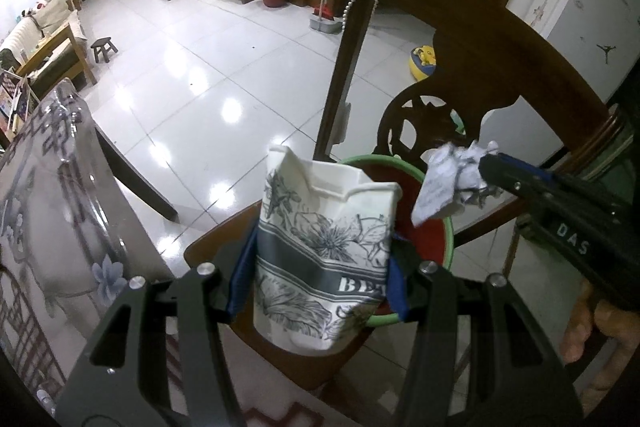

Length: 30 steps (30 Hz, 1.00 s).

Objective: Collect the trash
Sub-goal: 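Lower both items into the red bin and open both tools, then move both open tools back over the table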

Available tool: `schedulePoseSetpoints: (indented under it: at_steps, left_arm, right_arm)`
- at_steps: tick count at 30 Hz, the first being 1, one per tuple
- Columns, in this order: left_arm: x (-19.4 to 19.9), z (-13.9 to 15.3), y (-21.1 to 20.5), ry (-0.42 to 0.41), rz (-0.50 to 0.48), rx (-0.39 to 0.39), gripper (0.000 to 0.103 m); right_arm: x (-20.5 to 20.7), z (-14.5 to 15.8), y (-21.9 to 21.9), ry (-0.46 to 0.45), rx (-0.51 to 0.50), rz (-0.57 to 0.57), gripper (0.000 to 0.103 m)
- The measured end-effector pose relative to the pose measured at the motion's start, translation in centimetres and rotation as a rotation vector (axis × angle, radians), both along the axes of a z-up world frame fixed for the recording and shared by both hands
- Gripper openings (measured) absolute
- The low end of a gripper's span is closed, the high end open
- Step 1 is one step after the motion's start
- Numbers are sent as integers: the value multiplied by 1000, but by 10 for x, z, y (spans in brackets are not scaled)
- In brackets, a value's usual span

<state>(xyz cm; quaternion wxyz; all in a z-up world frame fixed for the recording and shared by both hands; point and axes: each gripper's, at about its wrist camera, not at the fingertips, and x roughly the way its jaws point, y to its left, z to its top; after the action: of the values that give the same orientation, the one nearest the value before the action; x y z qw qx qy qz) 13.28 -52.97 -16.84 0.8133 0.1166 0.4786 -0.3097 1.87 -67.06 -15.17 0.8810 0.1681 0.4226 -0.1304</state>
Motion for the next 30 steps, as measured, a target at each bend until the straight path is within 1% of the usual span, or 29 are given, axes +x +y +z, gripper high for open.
schedulePoseSetpoints:
  at_steps: [5, 9, 10, 11, 12, 13, 14, 19, 22, 24, 28, 30]
  left_arm:
    - [-2, 0, -16, -7, -35, -3, 52]
    - [-1, -1, -26, 8, -54, -18, 53]
    - [0, -2, -29, 14, -59, -21, 61]
    - [1, -3, -31, 24, -65, -26, 68]
    - [1, -2, -31, 24, -67, -32, 80]
    - [0, -1, -32, 22, -68, -40, 81]
    - [-1, 1, -32, 18, -70, -46, 81]
    - [-5, 7, -26, 18, -75, -60, 83]
    - [-6, 17, -11, 17, -56, -88, 83]
    - [-8, 29, 10, -15, -25, -101, 83]
    - [-15, 51, 72, -64, 75, -118, 83]
    - [-18, 61, 117, -94, 157, -119, 84]
  right_arm:
    - [-2, -1, -12, 8, -26, -29, 14]
    - [-3, 0, -20, 8, -43, -54, 16]
    - [-4, 1, -22, 2, -48, -67, 18]
    - [-7, 4, -24, -10, -51, -83, 28]
    - [-9, 5, -26, -20, -53, -93, 35]
    - [-13, 9, -28, -37, -65, -115, 47]
    - [-15, 11, -29, -43, -70, -123, 49]
    - [-26, 18, -29, -46, -72, -129, 50]
    - [-32, 21, -22, -50, -58, -119, 51]
    - [-34, 23, -11, -57, -46, -98, 51]
    - [-29, 18, 34, -35, -15, 11, 54]
    - [-21, 11, 67, -9, 11, 94, 54]
